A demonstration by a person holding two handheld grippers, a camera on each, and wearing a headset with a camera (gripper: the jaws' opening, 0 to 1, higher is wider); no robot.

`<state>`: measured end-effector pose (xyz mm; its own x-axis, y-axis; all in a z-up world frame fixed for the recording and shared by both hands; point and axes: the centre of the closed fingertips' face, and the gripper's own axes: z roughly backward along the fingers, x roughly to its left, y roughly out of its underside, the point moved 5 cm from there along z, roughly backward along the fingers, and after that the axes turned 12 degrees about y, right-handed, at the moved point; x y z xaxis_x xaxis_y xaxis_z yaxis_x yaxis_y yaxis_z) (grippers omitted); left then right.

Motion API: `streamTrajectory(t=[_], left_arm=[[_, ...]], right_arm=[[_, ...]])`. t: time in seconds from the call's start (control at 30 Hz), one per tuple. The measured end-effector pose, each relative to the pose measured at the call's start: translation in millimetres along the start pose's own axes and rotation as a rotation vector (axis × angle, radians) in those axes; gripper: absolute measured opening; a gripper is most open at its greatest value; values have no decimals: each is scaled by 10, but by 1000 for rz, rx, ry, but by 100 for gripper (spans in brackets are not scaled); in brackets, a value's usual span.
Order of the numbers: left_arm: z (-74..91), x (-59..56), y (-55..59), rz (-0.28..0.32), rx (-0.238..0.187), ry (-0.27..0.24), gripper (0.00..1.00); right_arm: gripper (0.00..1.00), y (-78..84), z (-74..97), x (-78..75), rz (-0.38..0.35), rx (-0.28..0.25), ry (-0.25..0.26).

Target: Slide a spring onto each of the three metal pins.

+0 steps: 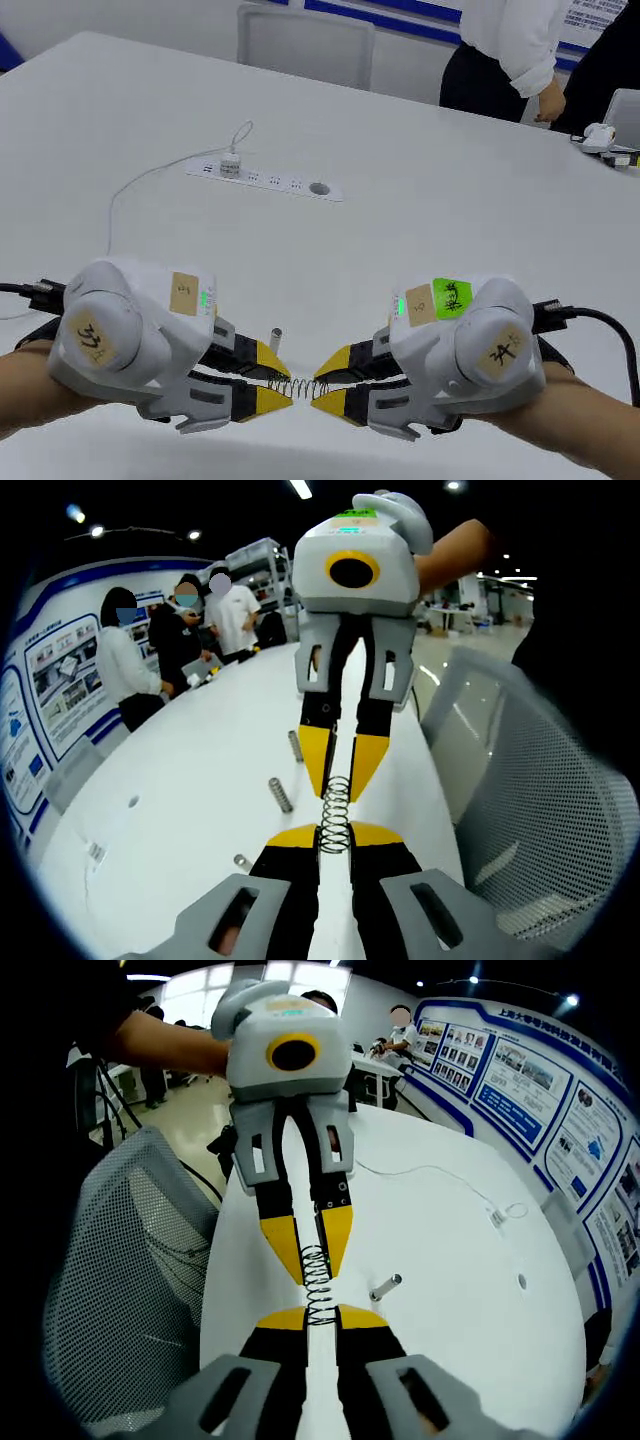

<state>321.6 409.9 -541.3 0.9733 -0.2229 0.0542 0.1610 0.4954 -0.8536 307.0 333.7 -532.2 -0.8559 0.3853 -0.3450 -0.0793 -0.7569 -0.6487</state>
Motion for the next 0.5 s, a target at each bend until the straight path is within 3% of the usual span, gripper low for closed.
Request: streamTrajectory(t=[0.5], left_arm=[[19, 33, -42, -44, -2, 12, 9]], right_arm=[[11, -9, 20, -21, 23, -3, 25]])
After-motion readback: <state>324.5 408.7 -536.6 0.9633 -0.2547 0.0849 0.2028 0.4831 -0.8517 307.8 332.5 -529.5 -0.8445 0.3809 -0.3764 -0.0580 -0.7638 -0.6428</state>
